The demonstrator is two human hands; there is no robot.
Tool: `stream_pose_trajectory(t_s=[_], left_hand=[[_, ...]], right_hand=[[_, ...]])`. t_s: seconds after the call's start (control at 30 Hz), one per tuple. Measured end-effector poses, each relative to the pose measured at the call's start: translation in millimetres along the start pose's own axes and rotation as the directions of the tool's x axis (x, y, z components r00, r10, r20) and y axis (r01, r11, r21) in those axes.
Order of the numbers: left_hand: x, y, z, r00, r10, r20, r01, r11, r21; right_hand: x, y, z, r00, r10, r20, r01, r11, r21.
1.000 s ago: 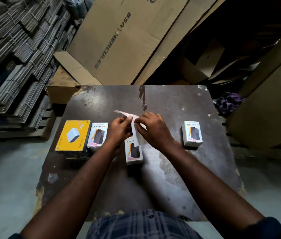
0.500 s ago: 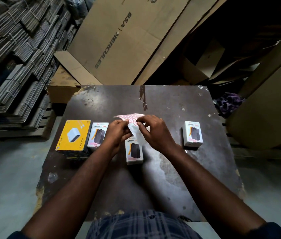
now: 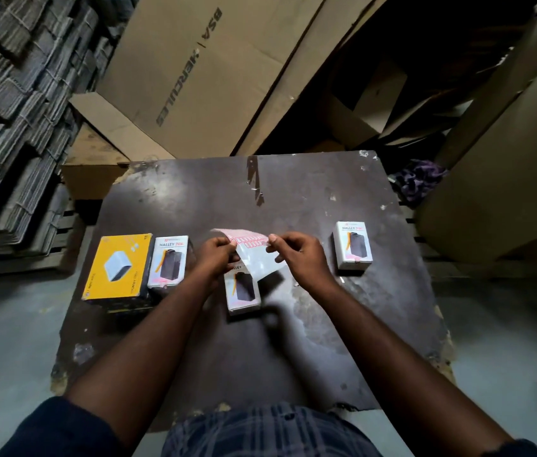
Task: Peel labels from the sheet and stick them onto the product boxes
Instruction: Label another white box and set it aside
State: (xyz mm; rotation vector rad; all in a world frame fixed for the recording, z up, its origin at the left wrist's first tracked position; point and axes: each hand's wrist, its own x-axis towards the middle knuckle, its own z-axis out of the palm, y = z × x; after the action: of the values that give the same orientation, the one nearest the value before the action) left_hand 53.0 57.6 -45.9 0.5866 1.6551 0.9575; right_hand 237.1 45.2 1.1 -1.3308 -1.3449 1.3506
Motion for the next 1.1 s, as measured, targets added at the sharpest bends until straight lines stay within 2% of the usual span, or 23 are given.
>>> stream_pose_trajectory(t_s=[0.1,0.23,0.5,0.63,0.73,0.8,0.93,1.1], left_hand=[[20,4,8,0.999,-0.002,0.044,0.0,0.998,0.06],[45,7,21,0.998,-0.013,0.066,0.009,0.998,0.057],[87,9,36,1.0,0.003,0.017,-0.006,0.984,0.178],[103,5,29,0.999,0.037,0.012,-0.039,0.949,0.314],[104,0,23,0.998,0.067,0.002,-0.063,0.938,0.342],[103,-5,18,0.998,0.064,0.006,-0.063,0.952,0.299],[98,-24,-2,0.989,0.114,-0.091,-0.081,0.947,0.311],[61,-54,-21,0.98,0.179,-0.088,-0.139,0.93,0.341]], right_hand=[[3,-1,-6,0.997,0.076,-0.01,-0.074,0.989,0.127],[9,2,-14,0.989,0.145,-0.023,-0.135,0.96,0.245],[34,17,-23,0.964,0.266,-0.027,-0.251,0.935,0.25],[42,24,-21,0.947,0.319,-0.026,-0.304,0.923,0.235],[44,30,-15,0.925,0.376,-0.056,-0.346,0.892,0.291],[44,35,-10,0.901,0.433,-0.029,-0.4,0.855,0.331],[38,48,-1,0.848,0.528,0.046,-0.51,0.789,0.342],[21,64,16,0.793,0.596,0.13,-0.6,0.726,0.336]])
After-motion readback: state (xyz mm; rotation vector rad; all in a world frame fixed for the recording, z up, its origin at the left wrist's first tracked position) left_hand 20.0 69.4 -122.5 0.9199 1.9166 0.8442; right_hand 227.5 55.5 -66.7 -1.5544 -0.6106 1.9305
